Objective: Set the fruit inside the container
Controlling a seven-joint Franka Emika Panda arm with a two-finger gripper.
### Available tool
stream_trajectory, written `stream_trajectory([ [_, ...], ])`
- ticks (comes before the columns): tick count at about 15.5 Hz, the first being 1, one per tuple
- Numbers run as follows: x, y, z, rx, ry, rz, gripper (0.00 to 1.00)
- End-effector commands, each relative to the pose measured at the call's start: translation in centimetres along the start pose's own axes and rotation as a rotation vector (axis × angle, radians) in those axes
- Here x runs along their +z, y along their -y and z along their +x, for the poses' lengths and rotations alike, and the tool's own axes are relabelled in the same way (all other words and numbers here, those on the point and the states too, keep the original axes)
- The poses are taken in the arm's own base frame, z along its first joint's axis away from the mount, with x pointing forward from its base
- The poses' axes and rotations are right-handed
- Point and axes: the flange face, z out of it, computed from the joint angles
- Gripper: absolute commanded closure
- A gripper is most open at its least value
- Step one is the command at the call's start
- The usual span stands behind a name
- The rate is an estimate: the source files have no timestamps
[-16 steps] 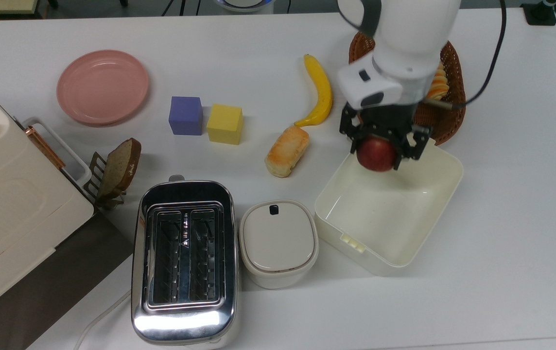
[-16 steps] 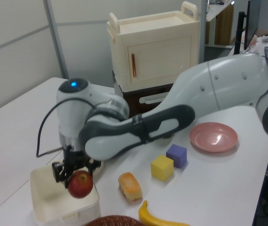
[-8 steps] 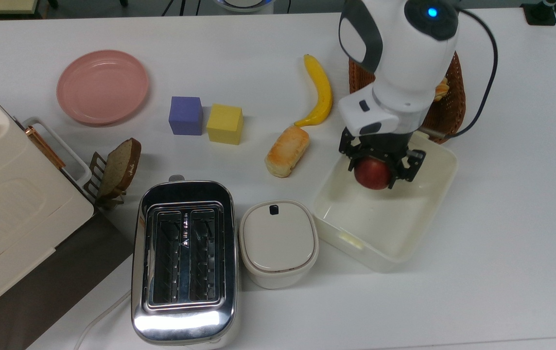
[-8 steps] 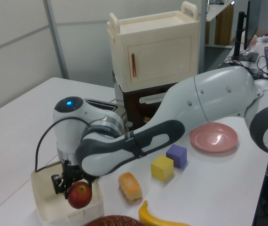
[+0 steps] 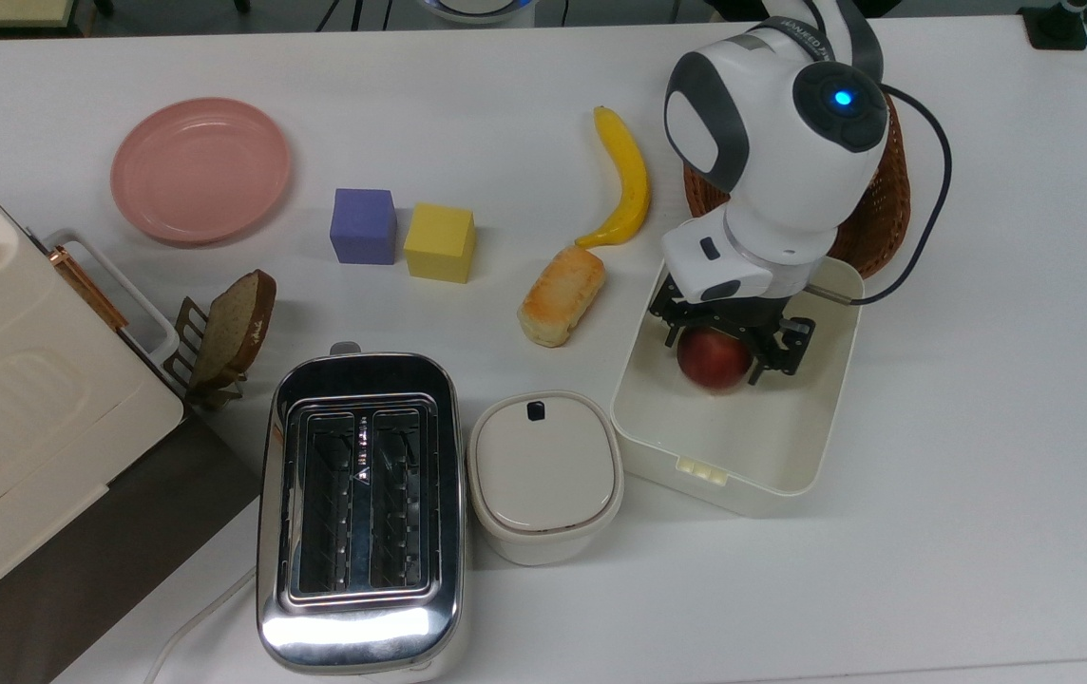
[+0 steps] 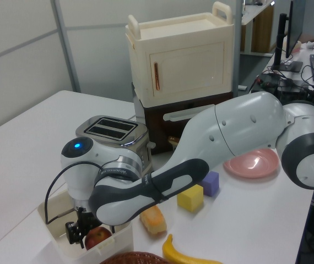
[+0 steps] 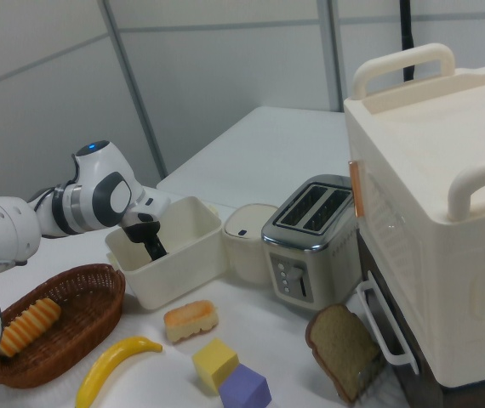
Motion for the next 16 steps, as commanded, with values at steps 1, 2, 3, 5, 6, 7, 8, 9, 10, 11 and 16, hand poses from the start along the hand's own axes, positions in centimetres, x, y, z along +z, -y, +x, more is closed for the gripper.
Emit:
stream_trajectory([
  [1,-1.7,0.4,-0.3,0.013,-0.03,-0.009,0.0],
  [2,-3.0,0.1,-0.1,0.018,-0.035,-0.004,0.0],
  [3,-4.1,-0.4,0.2,0.025,-0.03,-0.013,0.0],
  [5,-7.0,-2.2,1.7,0.055,-0.031,-0.015,0.0],
  [6,-9.0,-3.6,2.8,0.071,-0.035,-0.009,0.0],
  [7,-11.3,-4.7,3.2,0.06,-0.037,-0.009,0.0],
  [8,-13.4,-5.7,3.0,0.027,-0.027,-0.025,0.0],
  [9,-15.1,-7.3,3.0,0.005,0.0,-0.053,0.0],
  [10,-16.8,-9.3,3.3,-0.011,0.027,-0.071,0.0],
  [11,-18.6,-11.3,3.4,-0.037,0.051,-0.087,0.0],
  [16,-22.6,-24.6,5.1,-0.221,0.246,-0.172,0.0],
])
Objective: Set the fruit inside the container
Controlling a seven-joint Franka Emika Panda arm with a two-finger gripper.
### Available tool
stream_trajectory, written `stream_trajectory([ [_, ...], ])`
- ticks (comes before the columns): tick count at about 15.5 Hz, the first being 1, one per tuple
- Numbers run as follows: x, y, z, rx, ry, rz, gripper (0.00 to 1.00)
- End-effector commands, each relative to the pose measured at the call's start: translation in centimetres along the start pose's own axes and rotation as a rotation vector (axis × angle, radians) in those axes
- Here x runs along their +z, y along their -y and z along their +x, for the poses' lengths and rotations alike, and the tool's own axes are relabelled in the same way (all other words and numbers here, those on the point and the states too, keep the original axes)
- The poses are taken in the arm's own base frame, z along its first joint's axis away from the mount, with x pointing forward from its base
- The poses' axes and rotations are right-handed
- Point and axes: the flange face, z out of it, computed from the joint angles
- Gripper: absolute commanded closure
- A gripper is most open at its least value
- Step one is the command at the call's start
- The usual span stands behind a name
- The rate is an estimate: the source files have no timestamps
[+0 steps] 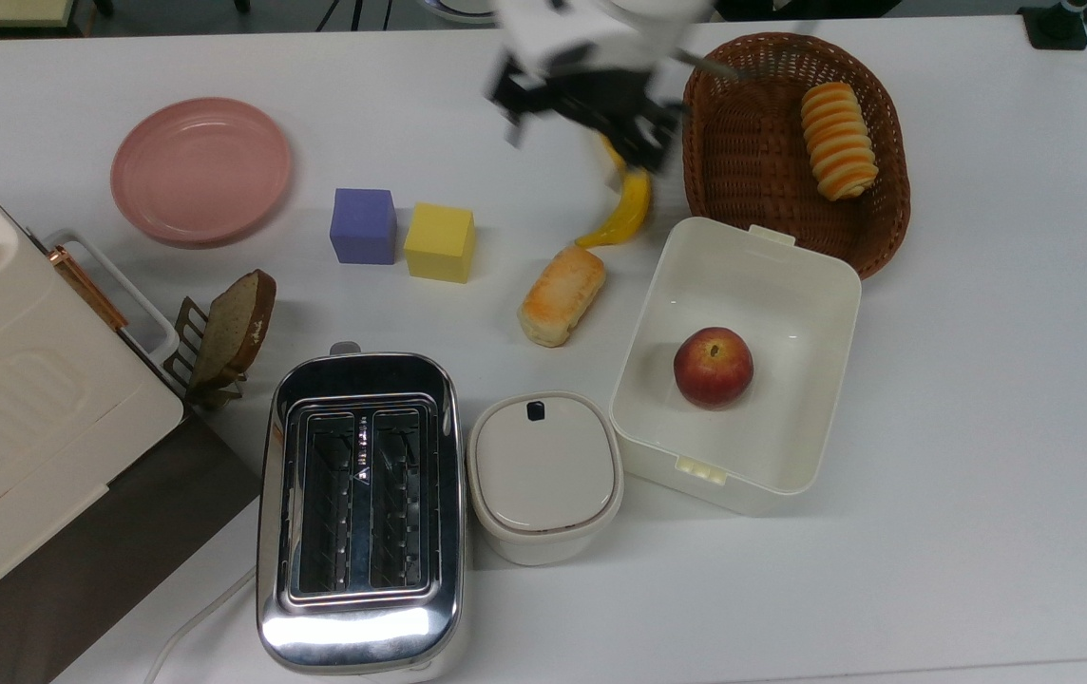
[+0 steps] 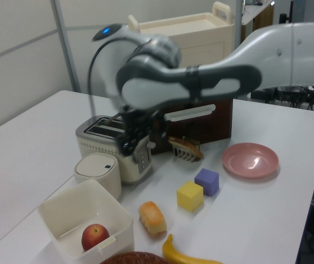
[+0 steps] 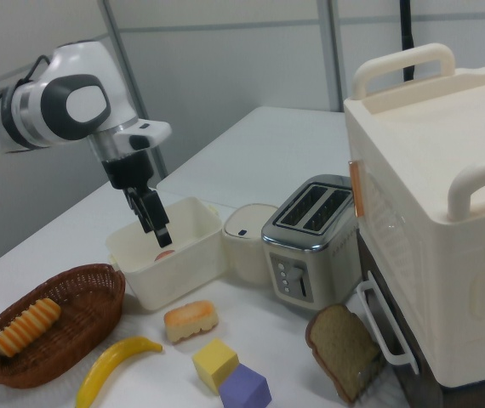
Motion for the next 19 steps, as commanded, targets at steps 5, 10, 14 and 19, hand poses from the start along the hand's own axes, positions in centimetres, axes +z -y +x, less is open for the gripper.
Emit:
stream_trajectory([
  [5,0.3,-18.5,-0.9,-0.214,0.168,0.102,0.0],
  [10,0.1,-19.1,-1.4,-0.251,0.163,0.114,0.0],
  [14,-0.1,-19.2,-1.1,-0.224,0.151,0.139,0.0],
  [19,-0.2,-18.4,0.6,-0.104,0.044,0.169,0.0],
])
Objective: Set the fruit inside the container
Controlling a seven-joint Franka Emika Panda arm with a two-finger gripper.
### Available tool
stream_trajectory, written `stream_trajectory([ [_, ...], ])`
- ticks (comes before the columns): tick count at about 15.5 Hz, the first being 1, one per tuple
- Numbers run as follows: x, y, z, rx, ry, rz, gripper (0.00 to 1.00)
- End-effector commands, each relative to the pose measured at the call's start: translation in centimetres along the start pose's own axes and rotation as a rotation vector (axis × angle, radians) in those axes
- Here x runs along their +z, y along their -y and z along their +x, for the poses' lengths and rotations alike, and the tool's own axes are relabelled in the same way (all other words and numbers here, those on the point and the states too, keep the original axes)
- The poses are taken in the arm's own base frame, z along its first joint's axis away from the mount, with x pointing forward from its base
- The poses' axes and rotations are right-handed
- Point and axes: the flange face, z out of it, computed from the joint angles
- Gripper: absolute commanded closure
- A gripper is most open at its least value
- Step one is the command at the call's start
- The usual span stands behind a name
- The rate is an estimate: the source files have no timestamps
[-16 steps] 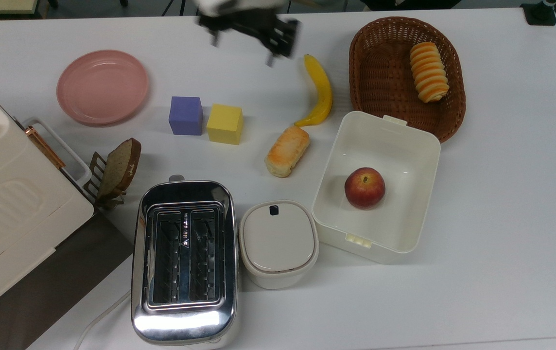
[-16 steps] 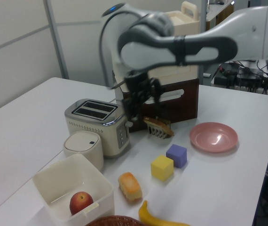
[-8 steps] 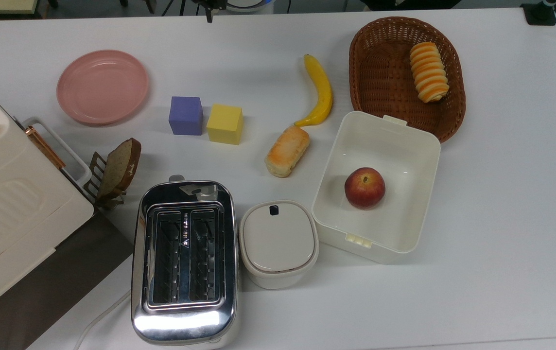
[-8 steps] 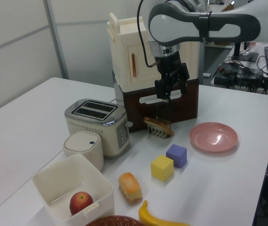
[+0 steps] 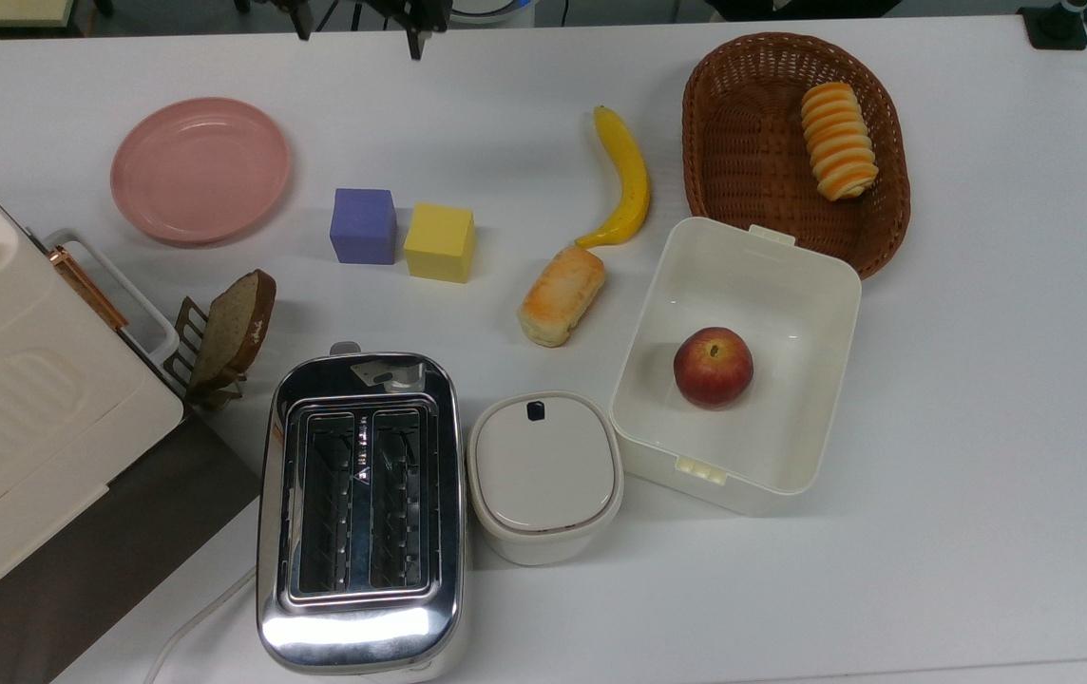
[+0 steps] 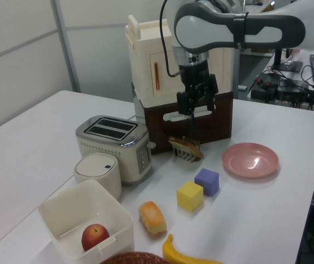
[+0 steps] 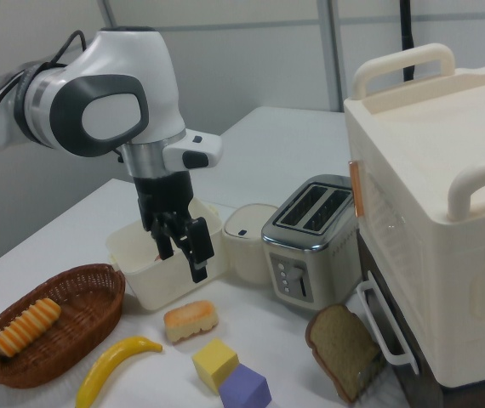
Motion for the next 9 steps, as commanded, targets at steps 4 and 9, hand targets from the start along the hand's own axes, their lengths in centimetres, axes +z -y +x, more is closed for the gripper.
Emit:
stream_trajectory([
  [4,0.8,0.7,1.2,0.098,-0.123,0.041,0.0],
  [9,1.0,-0.1,0.1,-0.036,-0.039,0.027,0.0],
])
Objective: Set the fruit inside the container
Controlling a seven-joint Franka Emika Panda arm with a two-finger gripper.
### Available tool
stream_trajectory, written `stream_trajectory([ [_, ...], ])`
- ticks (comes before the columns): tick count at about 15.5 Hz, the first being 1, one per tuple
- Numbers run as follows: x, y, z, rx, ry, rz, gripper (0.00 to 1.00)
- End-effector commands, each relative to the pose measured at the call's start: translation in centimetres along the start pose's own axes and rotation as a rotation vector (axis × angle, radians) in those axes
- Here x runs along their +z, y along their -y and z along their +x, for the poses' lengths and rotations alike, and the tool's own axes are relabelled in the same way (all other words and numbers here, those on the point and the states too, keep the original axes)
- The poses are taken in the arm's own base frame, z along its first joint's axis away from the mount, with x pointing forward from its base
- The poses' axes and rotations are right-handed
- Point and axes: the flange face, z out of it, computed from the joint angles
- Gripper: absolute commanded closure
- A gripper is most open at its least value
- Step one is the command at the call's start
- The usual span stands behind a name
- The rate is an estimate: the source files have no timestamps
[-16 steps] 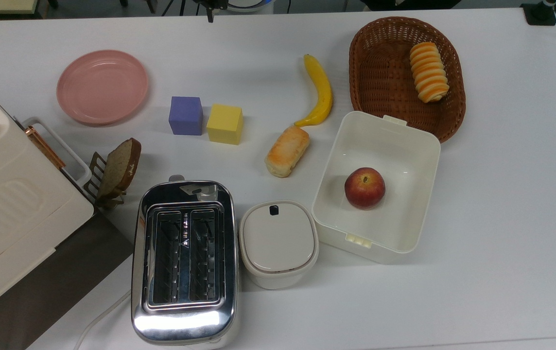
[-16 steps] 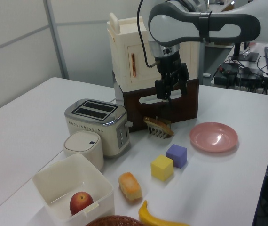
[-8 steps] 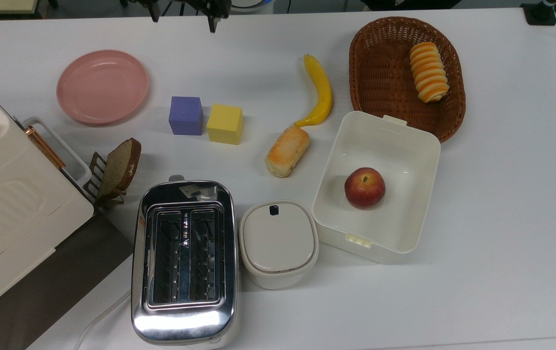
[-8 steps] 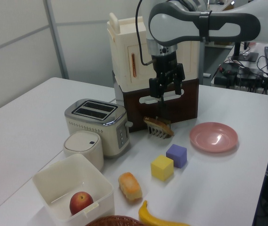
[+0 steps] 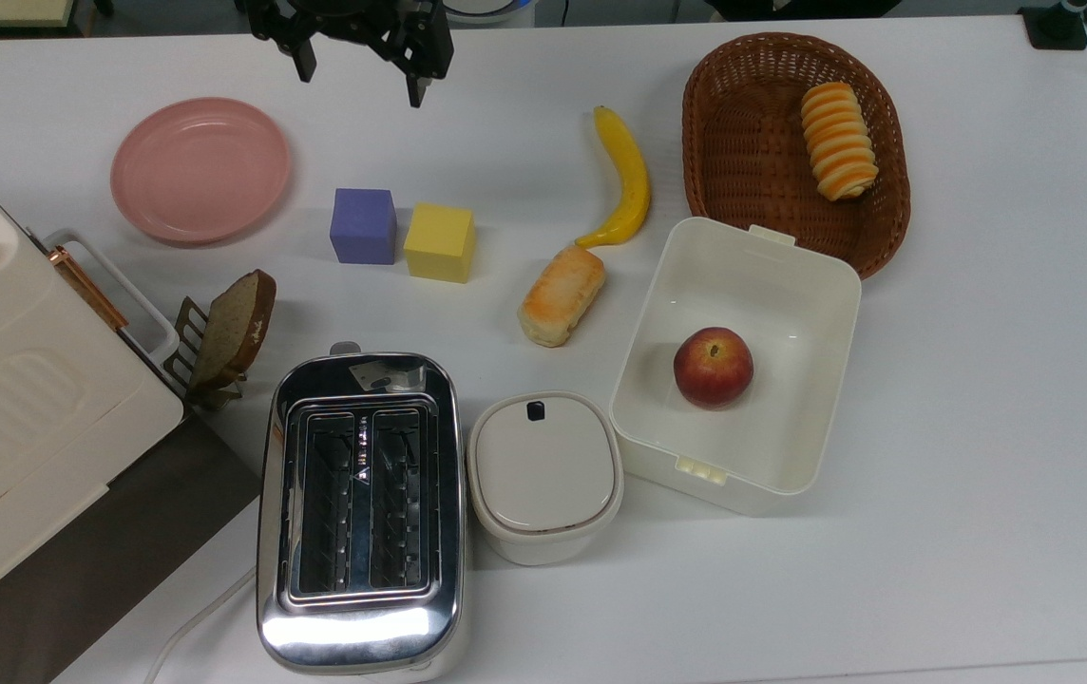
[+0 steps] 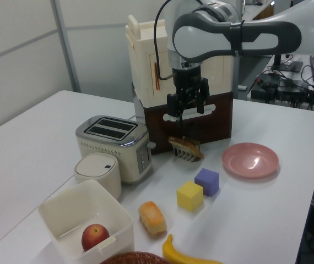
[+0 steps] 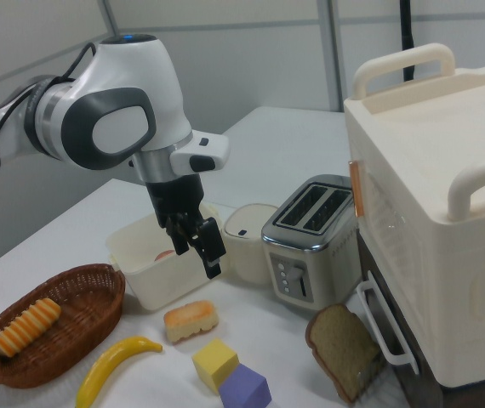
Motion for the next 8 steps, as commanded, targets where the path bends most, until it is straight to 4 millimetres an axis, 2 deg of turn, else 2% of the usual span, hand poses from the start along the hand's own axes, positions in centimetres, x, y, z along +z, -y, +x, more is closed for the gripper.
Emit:
stream_trajectory([
  [1,-0.8,-0.95,-1.57,-0.072,0.053,0.017,0.0],
  [8,-1.22,-0.88,-1.72,-0.021,0.05,0.017,0.0],
])
